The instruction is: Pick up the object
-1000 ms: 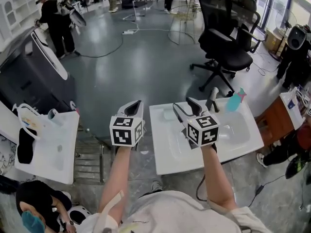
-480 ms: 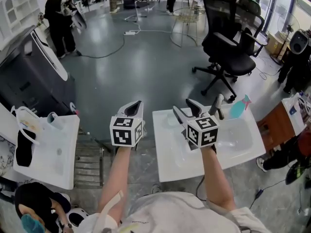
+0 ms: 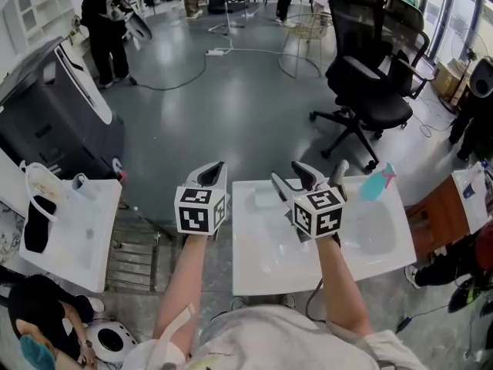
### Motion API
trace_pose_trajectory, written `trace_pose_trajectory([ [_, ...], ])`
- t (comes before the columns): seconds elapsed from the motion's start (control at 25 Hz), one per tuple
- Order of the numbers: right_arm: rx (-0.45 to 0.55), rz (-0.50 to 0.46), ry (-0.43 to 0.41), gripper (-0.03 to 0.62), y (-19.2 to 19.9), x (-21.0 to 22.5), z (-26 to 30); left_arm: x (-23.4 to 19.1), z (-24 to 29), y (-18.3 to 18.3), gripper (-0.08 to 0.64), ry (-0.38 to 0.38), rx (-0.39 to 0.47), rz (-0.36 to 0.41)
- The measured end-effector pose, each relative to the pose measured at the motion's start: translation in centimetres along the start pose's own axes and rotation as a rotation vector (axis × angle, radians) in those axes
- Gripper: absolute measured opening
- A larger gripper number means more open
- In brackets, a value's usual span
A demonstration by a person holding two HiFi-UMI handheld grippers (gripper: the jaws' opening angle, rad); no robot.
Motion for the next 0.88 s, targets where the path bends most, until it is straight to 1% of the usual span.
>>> trace_pose_trajectory([
  [0.24, 0.004, -0.002, -0.053, 0.229, -0.1, 2.9, -0.6, 2.6, 1.0, -0.1, 0.002, -0.052, -0.001, 0.003],
  [0.56, -0.005, -0.009, -0.108, 0.229, 0.1, 3.8, -0.6, 3.5, 1.1, 0.6, 0.001, -0.09, -0.017, 0.007],
  [0.68, -0.039, -0.039, -0.142, 0.229, 0.4, 3.7, -0.5, 3.7, 1.0, 0.8, 0.002, -0.094, -0.019, 0.008],
  [0.88, -0.126, -0.111, -0.241, 0.229, 1.2, 3.2, 0.3, 3.6, 0.7, 1.3, 0.002, -0.088, -0.019, 0.009],
])
Point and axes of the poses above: the fingertips, and each gripper's own axes: z forward along the fingers, x to its right, y out of its underside, the point moved 10 cm from there along -z, backward along the fingers, and after that the axes turned 7 degrees about x, right-handed, at the moved point
